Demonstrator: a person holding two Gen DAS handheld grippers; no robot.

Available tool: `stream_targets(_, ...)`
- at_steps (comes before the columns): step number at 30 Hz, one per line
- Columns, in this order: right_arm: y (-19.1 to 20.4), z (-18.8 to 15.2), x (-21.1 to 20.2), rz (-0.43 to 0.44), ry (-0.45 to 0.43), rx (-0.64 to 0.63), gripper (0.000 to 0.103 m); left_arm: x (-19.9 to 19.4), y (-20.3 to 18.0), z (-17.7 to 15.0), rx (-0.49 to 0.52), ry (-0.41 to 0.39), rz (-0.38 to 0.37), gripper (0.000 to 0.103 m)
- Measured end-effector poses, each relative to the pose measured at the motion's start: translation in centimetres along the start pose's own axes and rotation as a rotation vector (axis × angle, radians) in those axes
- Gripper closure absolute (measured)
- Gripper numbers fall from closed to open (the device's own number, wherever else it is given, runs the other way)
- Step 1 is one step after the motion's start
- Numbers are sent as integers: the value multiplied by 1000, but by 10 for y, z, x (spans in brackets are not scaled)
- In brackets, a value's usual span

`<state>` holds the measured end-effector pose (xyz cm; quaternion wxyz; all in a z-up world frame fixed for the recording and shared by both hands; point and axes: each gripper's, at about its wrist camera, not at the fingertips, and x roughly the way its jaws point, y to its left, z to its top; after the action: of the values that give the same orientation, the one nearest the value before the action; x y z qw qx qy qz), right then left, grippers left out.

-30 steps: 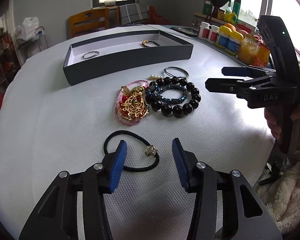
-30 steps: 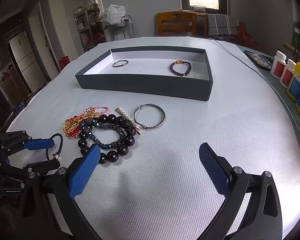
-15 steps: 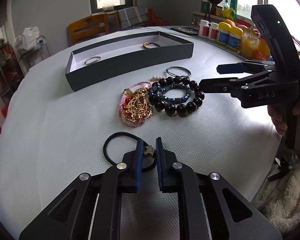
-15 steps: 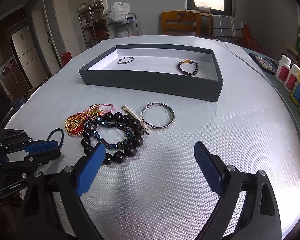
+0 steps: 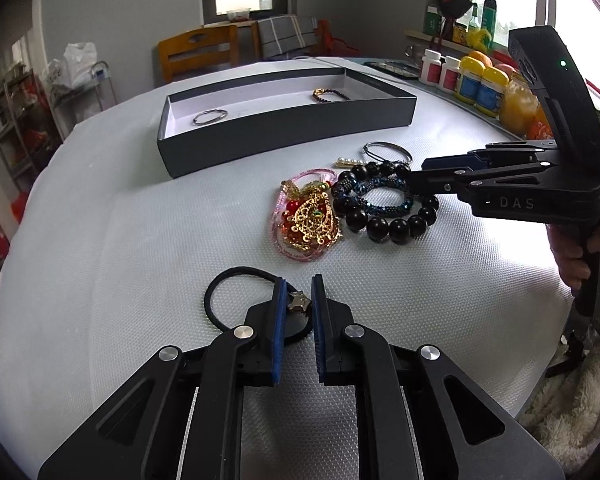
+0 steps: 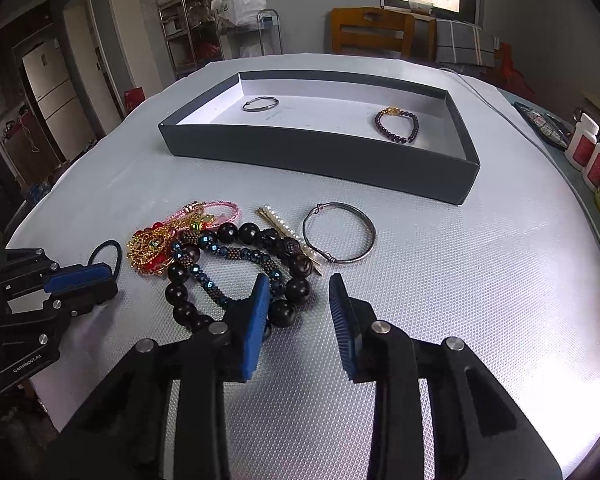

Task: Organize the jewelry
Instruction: 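Grasp and lift the large black bead bracelet with the right gripper while the left lifts the hair tie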

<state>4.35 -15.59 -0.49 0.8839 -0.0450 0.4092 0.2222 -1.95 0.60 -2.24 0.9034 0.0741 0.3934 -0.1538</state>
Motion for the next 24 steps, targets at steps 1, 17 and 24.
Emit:
stream_targets(1, 1, 1, 1, 7, 2, -2, 76, 0, 0, 0, -1, -1, -2, 90)
stream_targets(17, 3, 14, -39, 38, -117, -38, 89, -1, -4, 2, 3, -1, -12, 90)
stream_targets(24, 8, 27, -58, 36, -177, -73, 89, -11, -2, 11, 8, -35, -16, 90)
